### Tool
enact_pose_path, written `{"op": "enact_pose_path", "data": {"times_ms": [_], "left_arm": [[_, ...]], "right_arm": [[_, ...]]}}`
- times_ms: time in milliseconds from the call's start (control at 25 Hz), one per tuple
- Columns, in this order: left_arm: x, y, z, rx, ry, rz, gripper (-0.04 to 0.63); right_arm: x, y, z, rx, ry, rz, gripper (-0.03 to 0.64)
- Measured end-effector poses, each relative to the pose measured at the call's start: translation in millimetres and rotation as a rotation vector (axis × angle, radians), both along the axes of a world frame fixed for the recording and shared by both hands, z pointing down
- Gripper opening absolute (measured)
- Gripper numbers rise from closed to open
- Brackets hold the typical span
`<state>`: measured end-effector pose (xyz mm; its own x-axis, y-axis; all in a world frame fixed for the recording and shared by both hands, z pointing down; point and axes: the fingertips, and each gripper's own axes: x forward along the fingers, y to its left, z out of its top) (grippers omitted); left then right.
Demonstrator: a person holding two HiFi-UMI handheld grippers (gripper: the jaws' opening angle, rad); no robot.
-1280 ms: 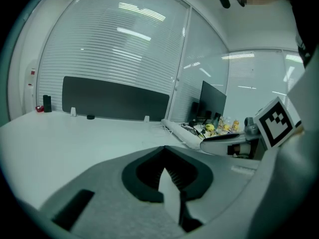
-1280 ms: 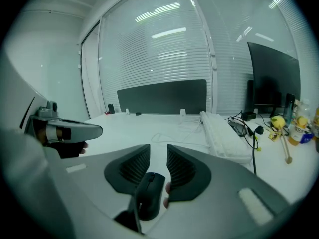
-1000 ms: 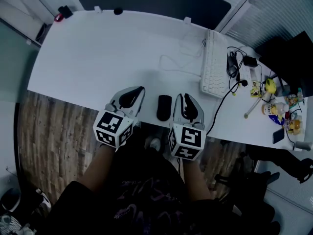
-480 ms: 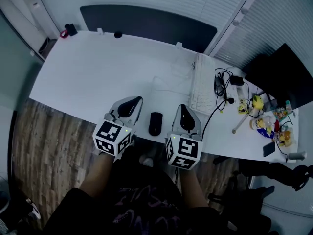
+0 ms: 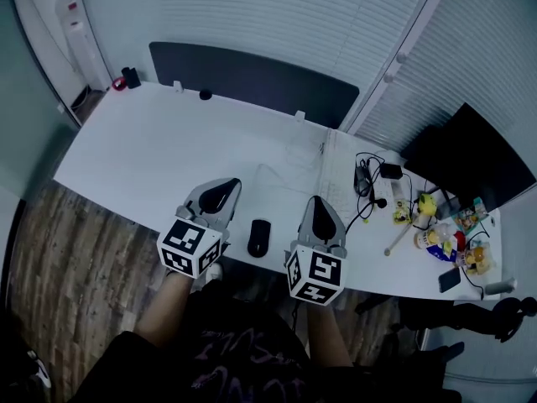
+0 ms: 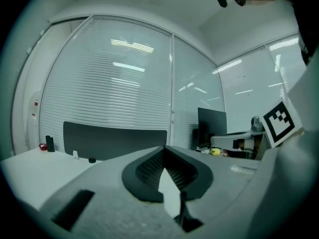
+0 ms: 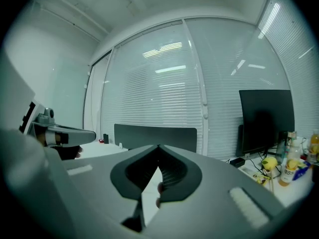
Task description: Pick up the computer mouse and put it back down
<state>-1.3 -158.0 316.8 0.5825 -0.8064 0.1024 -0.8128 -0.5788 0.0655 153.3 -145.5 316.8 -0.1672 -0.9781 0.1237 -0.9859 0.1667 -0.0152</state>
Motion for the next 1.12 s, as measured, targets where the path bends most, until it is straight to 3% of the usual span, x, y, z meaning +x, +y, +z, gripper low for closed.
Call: {"op": "enact_pose_path", "data": {"times_ms": [240,440,1120], "left_arm": [[-6.5,5.4,-31.8,0.053,0.026,-0.019,0.002],[-1.6,15.5,-49.0,0.109,0.004,-0.013,0.002],[-17.9,44.1,-64.4,0.152,0.028,-0.037,0.002]], "right_arm": [[3.5,5.1,-29.2,0.055,-0.007,-0.029,0.009],[4.2,12.9,-44.0,0.091,-0.002,-0.052,0.009],[-4.8,40.4,-56.3,0.135,0.011,-0.085,0.009]]}}
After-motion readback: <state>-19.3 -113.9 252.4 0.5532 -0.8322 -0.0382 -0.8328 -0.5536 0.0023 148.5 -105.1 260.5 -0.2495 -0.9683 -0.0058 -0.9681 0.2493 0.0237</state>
